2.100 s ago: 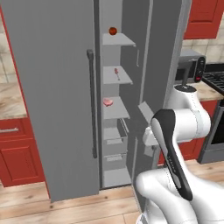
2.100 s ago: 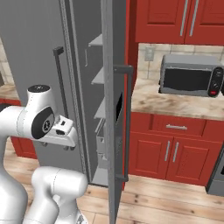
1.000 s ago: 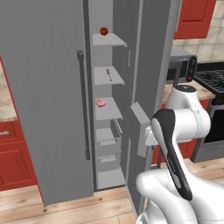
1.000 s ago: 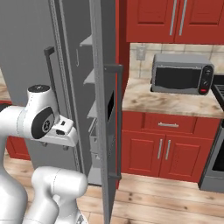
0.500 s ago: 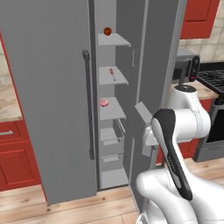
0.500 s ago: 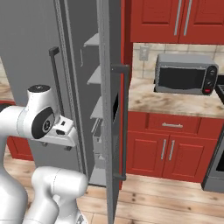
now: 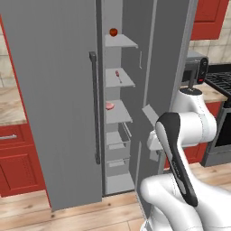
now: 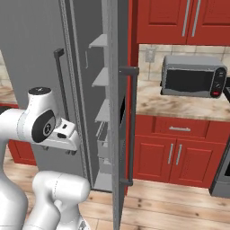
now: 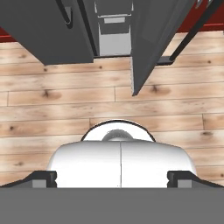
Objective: Store the kebab skewer in the freezer for long-term storage. Close the freezer door after placing the cooked food.
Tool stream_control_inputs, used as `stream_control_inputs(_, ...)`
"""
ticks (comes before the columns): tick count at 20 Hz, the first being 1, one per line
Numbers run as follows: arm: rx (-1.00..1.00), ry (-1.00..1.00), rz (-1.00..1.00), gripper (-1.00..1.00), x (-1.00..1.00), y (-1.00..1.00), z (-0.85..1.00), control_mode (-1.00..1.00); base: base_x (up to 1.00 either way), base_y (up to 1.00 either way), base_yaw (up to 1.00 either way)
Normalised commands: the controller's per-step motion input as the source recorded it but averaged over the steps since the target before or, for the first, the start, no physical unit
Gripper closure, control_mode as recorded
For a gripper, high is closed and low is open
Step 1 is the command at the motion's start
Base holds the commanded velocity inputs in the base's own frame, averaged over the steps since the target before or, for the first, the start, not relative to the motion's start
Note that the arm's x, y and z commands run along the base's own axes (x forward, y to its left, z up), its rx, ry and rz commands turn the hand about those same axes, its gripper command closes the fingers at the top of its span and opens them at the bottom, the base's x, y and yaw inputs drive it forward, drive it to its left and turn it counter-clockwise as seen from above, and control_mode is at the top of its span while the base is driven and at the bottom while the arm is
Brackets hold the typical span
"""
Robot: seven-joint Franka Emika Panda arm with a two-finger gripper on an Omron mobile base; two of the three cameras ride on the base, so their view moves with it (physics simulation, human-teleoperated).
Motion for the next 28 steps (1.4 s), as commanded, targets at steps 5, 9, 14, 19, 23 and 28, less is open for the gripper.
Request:
stream_control_inputs(5, 0.00, 0.00, 0.00, -1.00, 0.00, 0.00, 0.00, 1.00, 0.22, 0.00, 0.00)
stream_control_inputs(9, 0.00, 0.00, 0.00, -1.00, 0.00, 0.00, 0.00, 1.00, 0.31, 0.00, 0.00)
stream_control_inputs(14, 0.00, 0.00, 0.00, -1.00, 0.00, 0.00, 0.00, 1.00, 0.38, 0.00, 0.00)
stream_control_inputs(19, 0.00, 0.00, 0.00, -1.00, 0.00, 0.00, 0.00, 1.00, 0.17, 0.01, 0.00)
stream_control_inputs(23, 0.00, 0.00, 0.00, -1.00, 0.00, 0.00, 0.00, -1.00, 0.00, 0.00, 0.00)
stream_control_inputs(28, 0.00, -0.03, 0.09, -1.00, 0.25, -0.29, 0.00, -1.00, 0.00, 0.00, 0.00)
